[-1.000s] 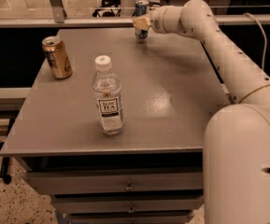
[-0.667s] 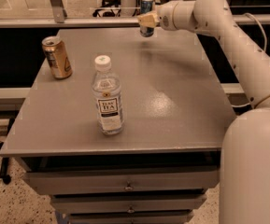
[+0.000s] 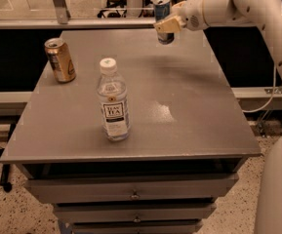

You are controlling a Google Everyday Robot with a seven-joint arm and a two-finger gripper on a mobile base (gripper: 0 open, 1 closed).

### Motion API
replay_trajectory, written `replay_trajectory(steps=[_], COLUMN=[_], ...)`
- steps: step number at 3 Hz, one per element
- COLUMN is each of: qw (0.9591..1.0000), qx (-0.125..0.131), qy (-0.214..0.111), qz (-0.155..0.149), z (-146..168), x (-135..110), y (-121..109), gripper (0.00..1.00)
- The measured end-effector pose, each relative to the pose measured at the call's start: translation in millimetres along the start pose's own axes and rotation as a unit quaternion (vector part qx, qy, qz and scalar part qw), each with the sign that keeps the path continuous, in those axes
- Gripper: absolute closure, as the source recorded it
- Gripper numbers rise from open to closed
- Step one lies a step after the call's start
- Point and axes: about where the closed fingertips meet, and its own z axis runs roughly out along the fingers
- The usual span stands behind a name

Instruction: Knock redbull can over

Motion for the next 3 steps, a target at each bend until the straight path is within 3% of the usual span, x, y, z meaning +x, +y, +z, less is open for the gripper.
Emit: replay_trajectory(steps=[1,2,3], qw=[0.9949,0.9754,0.9214], qx=[-0.067,-0.151,-0.275], qy=[0.057,0.115,0.197], qz=[-0.050,-0.113,-0.192], z=[-9,-1,1], x=[21,39,61], y=[29,70,128], gripper=[1.00,1.00,0.99])
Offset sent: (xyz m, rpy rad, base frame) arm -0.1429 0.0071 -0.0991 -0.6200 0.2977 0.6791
